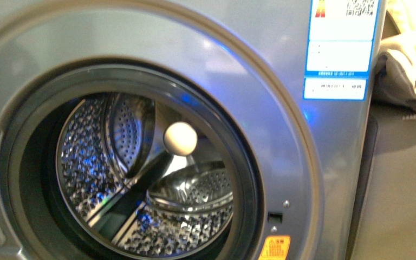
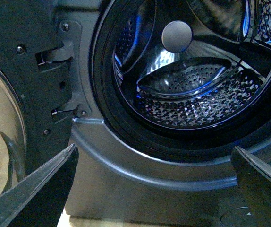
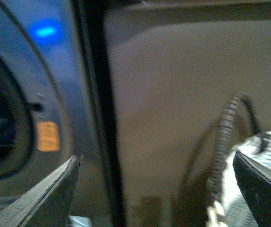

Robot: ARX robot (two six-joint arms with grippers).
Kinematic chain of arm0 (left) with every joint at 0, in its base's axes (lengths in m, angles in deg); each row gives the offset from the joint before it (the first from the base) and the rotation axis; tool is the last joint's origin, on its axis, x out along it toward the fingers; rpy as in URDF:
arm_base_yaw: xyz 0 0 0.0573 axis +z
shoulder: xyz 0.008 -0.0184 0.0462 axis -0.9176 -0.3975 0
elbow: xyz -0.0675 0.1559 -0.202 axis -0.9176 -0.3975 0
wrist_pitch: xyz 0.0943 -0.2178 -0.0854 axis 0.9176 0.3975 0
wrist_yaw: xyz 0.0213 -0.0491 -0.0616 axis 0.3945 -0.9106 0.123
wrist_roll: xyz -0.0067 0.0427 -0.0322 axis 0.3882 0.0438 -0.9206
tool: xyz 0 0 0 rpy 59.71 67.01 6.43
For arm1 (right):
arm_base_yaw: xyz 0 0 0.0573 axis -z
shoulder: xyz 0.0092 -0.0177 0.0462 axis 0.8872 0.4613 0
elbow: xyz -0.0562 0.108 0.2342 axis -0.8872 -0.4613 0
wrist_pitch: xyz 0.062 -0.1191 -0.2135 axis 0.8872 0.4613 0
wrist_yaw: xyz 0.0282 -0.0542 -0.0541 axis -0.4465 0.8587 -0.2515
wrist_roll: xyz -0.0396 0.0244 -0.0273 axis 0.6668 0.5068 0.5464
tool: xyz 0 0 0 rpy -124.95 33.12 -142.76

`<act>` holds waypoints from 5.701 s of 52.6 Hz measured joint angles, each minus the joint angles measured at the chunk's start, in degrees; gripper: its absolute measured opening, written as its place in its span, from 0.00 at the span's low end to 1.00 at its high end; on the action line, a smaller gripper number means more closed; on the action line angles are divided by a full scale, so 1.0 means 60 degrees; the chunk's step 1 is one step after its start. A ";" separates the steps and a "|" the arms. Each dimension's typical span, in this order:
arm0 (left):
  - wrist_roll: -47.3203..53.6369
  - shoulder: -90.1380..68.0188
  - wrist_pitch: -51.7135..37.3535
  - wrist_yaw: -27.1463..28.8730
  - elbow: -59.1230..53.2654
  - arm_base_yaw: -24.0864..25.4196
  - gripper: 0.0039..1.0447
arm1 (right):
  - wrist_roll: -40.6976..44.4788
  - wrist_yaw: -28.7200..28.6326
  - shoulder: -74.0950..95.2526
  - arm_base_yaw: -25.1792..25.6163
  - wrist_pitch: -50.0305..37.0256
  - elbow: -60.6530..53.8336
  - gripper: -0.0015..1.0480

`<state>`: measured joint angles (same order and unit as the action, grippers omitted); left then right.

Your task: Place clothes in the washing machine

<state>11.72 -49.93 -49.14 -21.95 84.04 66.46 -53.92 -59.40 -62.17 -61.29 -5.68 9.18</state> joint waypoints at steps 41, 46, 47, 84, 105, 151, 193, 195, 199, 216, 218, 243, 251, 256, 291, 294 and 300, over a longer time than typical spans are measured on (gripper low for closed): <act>0.0000 0.0000 0.0000 0.0000 0.0000 0.0000 0.94 | -0.1614 -0.5482 0.8032 0.4466 -0.2550 0.4958 0.93; 0.0000 0.0000 0.0000 0.0000 0.0000 0.0000 0.94 | -0.0984 -0.6084 0.8958 0.5599 -0.1563 0.5533 0.93; 0.0000 0.0000 0.0000 0.0004 0.0000 0.0000 0.94 | -0.0874 -0.6196 0.9154 0.5839 -0.1388 0.5632 0.93; 0.0000 0.0000 0.0000 0.0000 0.0000 0.0000 0.94 | 0.2259 -0.4506 1.8476 0.8269 -0.3654 0.5654 0.93; 0.0000 0.0000 0.0000 0.0000 0.0000 0.0000 0.94 | 0.1927 -0.3009 2.2265 0.8000 -0.5020 0.7533 0.93; 0.0000 0.0000 0.0000 0.0000 0.0000 0.0000 0.94 | 0.1770 -0.1956 2.5973 0.8852 -0.5701 0.9515 0.93; 0.0000 0.0000 0.0000 0.0004 0.0000 0.0000 0.94 | 0.1996 -0.2124 2.7591 0.9220 -0.6277 1.0076 0.93; 0.0000 0.0000 0.0000 0.0000 0.0000 0.0000 0.94 | 0.2058 -0.2171 2.7671 0.9275 -0.6273 1.0098 0.93; 0.0000 0.0000 0.0000 0.0004 0.0000 0.0000 0.94 | 0.2135 -0.2233 2.7758 0.9344 -0.6273 1.0109 0.93; 0.0000 0.0000 0.0000 0.0000 0.0000 0.0000 0.94 | 0.2269 -0.2255 2.7842 0.9479 -0.6349 1.0094 0.63; 0.0000 0.0000 0.0000 0.0000 0.0000 0.0000 0.94 | 0.2266 -0.2208 2.7842 0.9493 -0.6422 1.0076 0.58; 0.0000 0.0000 0.0000 0.0004 0.0000 0.0000 0.94 | 0.1519 -0.3249 2.4647 0.9759 -0.6925 0.8222 0.17; 0.0000 0.0000 0.0000 0.0000 0.0000 0.0000 0.94 | 0.1198 -0.4036 2.2535 0.9872 -0.6918 0.7439 0.17; 0.0000 0.0000 0.0000 0.0004 0.0000 0.0000 0.94 | 0.0933 -0.4681 2.1034 0.9952 -0.6932 0.6976 0.17; 0.0000 0.0000 0.0000 0.0004 0.0000 0.0000 0.94 | -0.2860 -0.7909 1.1759 0.9242 -0.6623 0.7512 0.17; 0.0000 0.0000 0.0000 0.0000 0.0000 0.0000 0.94 | -0.3144 -0.7890 1.1428 0.8954 -0.6488 0.7989 0.17; 0.0000 0.0000 0.0000 0.0000 0.0000 0.0000 0.94 | -0.3486 -0.7752 1.1071 0.8309 -0.6127 0.8961 0.17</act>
<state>11.72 -49.93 -49.14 -21.95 84.04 66.46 -74.84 -105.91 4.25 -11.44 -42.45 62.95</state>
